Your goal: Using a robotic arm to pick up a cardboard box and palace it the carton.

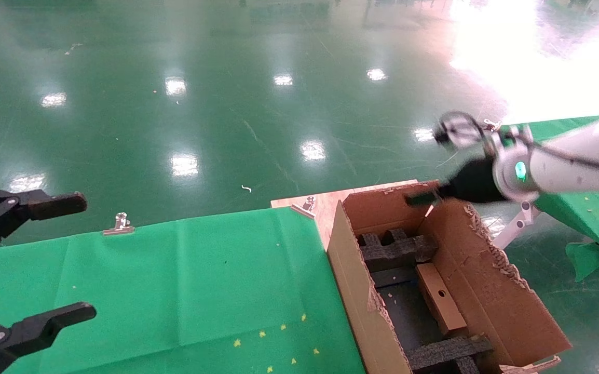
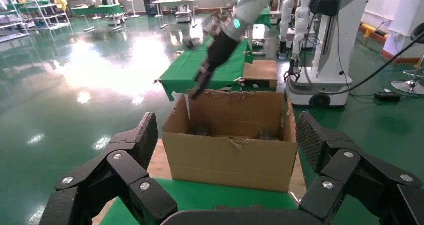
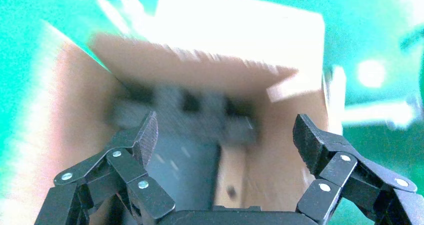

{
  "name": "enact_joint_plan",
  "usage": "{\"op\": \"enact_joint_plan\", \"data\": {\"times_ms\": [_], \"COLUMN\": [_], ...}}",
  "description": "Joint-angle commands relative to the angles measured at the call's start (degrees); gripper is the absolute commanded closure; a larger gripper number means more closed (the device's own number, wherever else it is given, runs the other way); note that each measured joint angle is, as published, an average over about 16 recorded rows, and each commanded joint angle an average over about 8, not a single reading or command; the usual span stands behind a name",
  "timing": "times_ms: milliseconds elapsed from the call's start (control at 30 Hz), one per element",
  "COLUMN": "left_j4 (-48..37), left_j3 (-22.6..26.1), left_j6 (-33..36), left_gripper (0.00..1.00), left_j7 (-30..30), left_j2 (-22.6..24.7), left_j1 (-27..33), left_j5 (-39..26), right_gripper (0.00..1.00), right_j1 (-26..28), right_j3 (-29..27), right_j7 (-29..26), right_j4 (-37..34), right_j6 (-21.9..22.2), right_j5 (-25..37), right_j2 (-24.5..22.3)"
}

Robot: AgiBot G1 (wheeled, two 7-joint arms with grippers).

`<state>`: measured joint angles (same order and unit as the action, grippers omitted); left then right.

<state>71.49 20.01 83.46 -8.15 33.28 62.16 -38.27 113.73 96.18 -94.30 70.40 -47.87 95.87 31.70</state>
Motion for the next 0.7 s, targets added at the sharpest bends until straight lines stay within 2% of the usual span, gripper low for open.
{"op": "enact_joint_plan", "data": {"times_ms": [33, 200, 300, 567, 700], "left_j4": [0.0, 0.0, -0.01, -0.01, -0.02], "left_j3": [0.0, 0.0, 0.0, 0.0, 0.0], "left_j6": [0.0, 0.0, -0.01, -0.01, -0.01], "left_gripper": [0.0, 0.0, 0.0, 0.0, 0.0], "left_j7": [0.0, 0.0, 0.0, 0.01, 0.01], "left_j2": [0.0, 0.0, -0.01, -0.01, -0.01], "left_j1": [0.0, 0.0, -0.01, -0.01, -0.01], "left_j5": [0.0, 0.0, 0.0, 0.0, 0.0], "right_gripper": [0.0, 0.0, 0.0, 0.0, 0.0], "right_j1": [2.02, 4.16, 4.9, 4.43, 2.43], "right_j3": [-1.72, -5.64, -7.14, -7.87, -10.41], "right_j7": [2.38, 7.54, 9.07, 9.72, 12.28], "right_j4": [1.35, 2.67, 3.01, 2.98, 3.0], "right_j6": [0.65, 0.35, -0.1, -0.68, -2.02], "right_j5": [-2.59, -12.18, -15.94, -16.73, -18.02], "right_j2": [-0.18, -0.53, -0.66, -0.67, -0.54]}}
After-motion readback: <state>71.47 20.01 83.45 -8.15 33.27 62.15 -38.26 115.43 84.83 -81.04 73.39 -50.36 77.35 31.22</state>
